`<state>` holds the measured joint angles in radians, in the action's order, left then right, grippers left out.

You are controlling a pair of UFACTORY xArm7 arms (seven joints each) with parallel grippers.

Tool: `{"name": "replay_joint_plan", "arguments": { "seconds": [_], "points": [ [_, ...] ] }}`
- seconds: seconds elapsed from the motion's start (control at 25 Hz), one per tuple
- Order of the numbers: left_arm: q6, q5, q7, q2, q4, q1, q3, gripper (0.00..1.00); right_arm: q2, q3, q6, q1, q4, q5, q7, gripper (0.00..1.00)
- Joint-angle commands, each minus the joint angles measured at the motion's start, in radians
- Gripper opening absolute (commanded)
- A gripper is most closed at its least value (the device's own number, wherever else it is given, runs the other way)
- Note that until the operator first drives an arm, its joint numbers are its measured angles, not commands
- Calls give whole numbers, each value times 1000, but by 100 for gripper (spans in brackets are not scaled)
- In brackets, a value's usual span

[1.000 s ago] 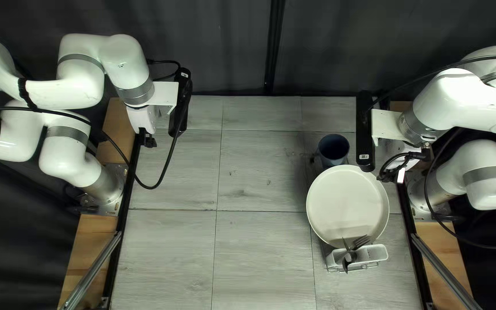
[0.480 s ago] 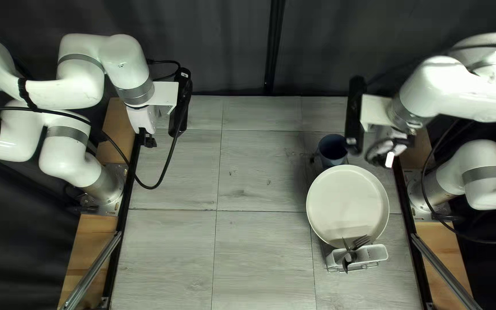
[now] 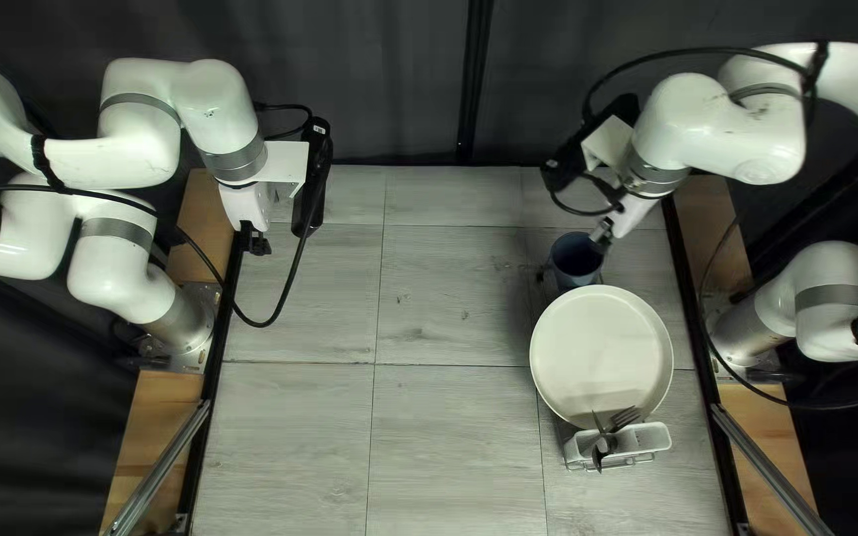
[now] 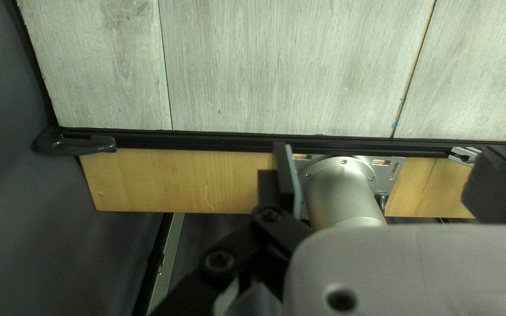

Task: Pick up and place plate onto table. Place down one fork to the left of the plate. Place spoon and knife to the right of the plate. Place cup above the knife and spoon

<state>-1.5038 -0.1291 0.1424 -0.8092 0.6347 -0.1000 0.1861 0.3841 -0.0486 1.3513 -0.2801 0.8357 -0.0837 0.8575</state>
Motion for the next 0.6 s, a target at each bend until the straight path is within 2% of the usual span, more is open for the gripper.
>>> {"name": "replay_joint_plan", "arguments": {
  "seconds": [0.04,0.44,0.48,0.56,0.6],
  "points": [
    [0,0,0,0,0,0,0,100,-52,-18,-26,-15,-24,-21,95,100],
    [0,0,0,0,0,0,0,100,-90,-30,-68,-33,-75,-51,209,100],
    [0,0,0,0,0,0,0,100,-89,-31,-72,-37,-81,-56,227,70],
    [0,0,0,0,0,0,0,100,-90,-35,-73,-40,-89,-63,253,0],
    [0,0,0,0,0,0,0,100,-92,-41,-73,-40,-92,-66,274,0]
  ]
}}
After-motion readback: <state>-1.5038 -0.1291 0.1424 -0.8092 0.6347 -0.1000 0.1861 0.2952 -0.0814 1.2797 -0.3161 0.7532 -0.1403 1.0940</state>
